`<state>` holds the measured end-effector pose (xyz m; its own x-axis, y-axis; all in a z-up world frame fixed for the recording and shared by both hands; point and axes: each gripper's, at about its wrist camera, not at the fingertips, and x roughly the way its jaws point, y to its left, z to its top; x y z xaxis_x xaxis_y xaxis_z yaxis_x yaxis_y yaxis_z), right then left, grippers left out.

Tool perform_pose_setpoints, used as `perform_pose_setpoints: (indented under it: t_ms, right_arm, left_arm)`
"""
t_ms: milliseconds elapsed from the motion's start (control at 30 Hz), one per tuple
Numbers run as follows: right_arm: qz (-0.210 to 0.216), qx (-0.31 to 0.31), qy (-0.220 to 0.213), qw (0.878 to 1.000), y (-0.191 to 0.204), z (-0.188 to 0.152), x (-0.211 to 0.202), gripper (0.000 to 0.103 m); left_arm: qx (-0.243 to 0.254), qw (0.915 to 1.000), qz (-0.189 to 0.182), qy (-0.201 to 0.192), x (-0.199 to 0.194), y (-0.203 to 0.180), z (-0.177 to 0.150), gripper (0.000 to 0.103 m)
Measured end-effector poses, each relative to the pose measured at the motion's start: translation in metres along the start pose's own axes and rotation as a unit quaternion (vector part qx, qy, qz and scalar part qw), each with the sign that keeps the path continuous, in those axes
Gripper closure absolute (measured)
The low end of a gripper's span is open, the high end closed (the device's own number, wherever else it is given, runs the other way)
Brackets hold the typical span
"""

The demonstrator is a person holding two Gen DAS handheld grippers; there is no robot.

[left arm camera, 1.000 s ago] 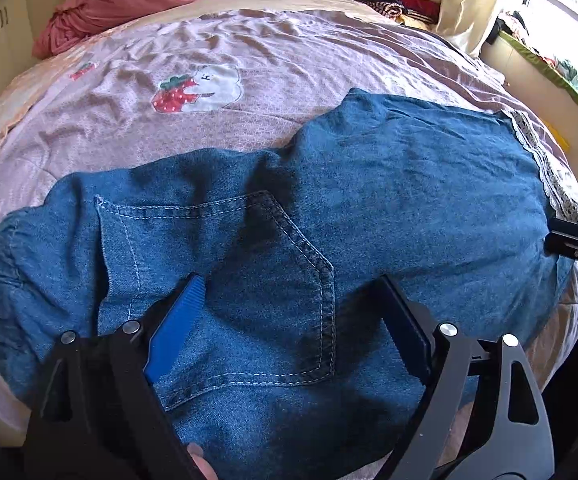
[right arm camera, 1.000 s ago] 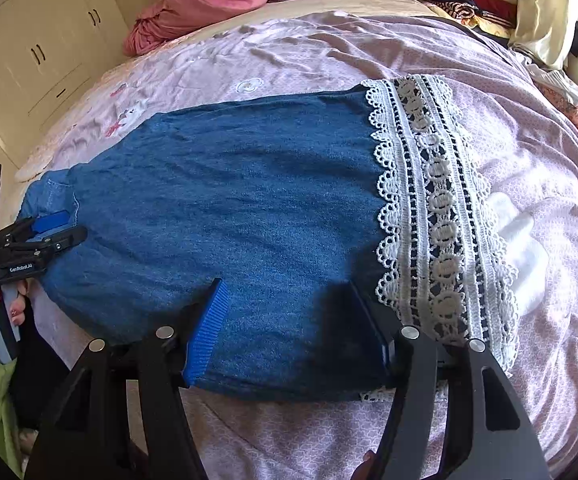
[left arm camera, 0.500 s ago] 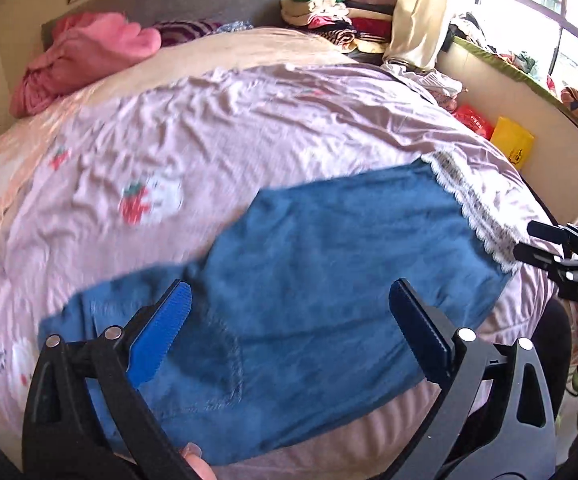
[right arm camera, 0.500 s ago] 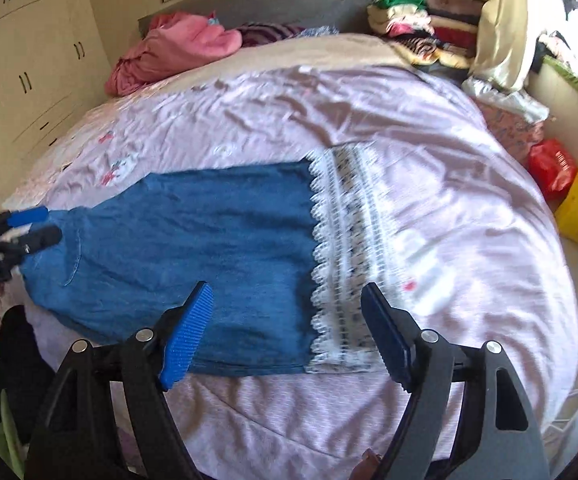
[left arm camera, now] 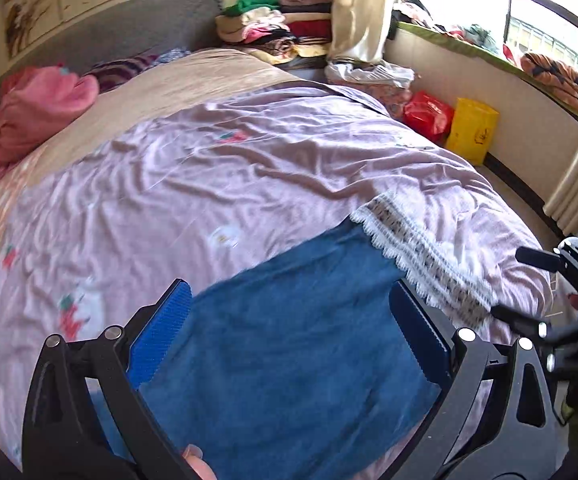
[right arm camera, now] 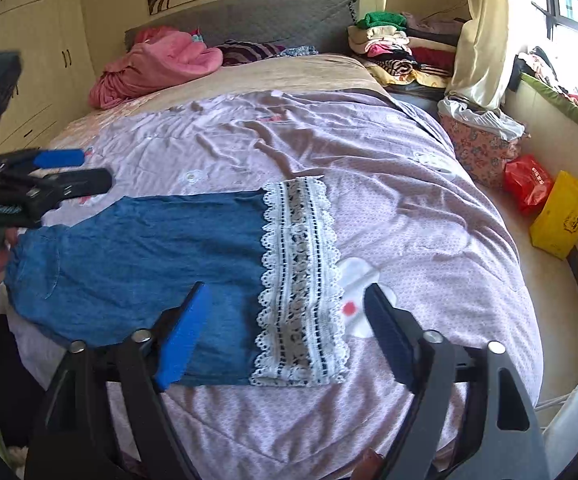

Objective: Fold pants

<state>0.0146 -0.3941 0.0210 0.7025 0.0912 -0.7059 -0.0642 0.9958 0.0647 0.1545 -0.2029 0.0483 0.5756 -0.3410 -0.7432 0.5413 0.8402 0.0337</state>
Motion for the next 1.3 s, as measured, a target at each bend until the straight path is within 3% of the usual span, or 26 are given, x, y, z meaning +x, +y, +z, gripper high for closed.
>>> perform_pose_setpoints:
  t_ms: [233, 367, 500, 533, 667, 733, 800, 900, 1033, 1233, 1300]
  right_arm:
    - [0.024, 0.034, 0.016, 0.999, -0.019, -0.005, 0.017, 0.019]
    - [0.039, 0.053, 0.032, 0.997, -0.026, -0.011, 0.030, 0.019]
    - [0.048, 0.060, 0.045, 0.996, -0.026, -0.017, 0.039, 0.019]
    - [0.053, 0.063, 0.049, 0.995, -0.026, -0.018, 0.042, 0.019]
    - [0.074, 0.080, 0.059, 0.992, -0.029, -0.021, 0.051, 0.019]
    - [0.084, 0.087, 0.067, 0.990, -0.030, -0.023, 0.057, 0.020]
    - [0.100, 0.096, 0.077, 0.987, -0.029, -0.025, 0.064, 0.041]
    - [0.126, 0.107, 0.075, 0.983, -0.027, -0.029, 0.066, 0.059]
    - [0.139, 0.117, 0.072, 0.981, -0.029, -0.029, 0.066, 0.059]
    - [0.140, 0.132, 0.078, 0.978, -0.030, -0.030, 0.076, 0.057]
    - [0.144, 0.133, 0.076, 0.978, -0.031, -0.029, 0.075, 0.071]
  left_arm:
    - [0.032, 0.9987, -0.032, 0.021, 0.056, -0.025, 0.024, 0.010]
    - [0.058, 0.9970, -0.030, 0.041, 0.091, -0.032, 0.032, 0.010]
    - [0.055, 0.9949, -0.064, 0.056, 0.117, -0.034, 0.040, 0.010]
    - [0.053, 0.9937, -0.077, 0.061, 0.124, -0.034, 0.042, 0.012]
    - [0.062, 0.9902, -0.098, 0.079, 0.143, -0.039, 0.047, 0.036]
    - [0.067, 0.9875, -0.115, 0.084, 0.151, -0.042, 0.049, 0.041]
    - [0.079, 0.9835, -0.139, 0.085, 0.157, -0.047, 0.050, 0.043]
    - [0.098, 0.9771, -0.161, 0.098, 0.166, -0.055, 0.047, 0.048]
    - [0.109, 0.9717, -0.181, 0.106, 0.173, -0.058, 0.041, 0.054]
    - [0.071, 0.9671, -0.212, 0.120, 0.179, -0.049, 0.042, 0.054]
    - [0.069, 0.9666, -0.216, 0.120, 0.179, -0.049, 0.041, 0.057]
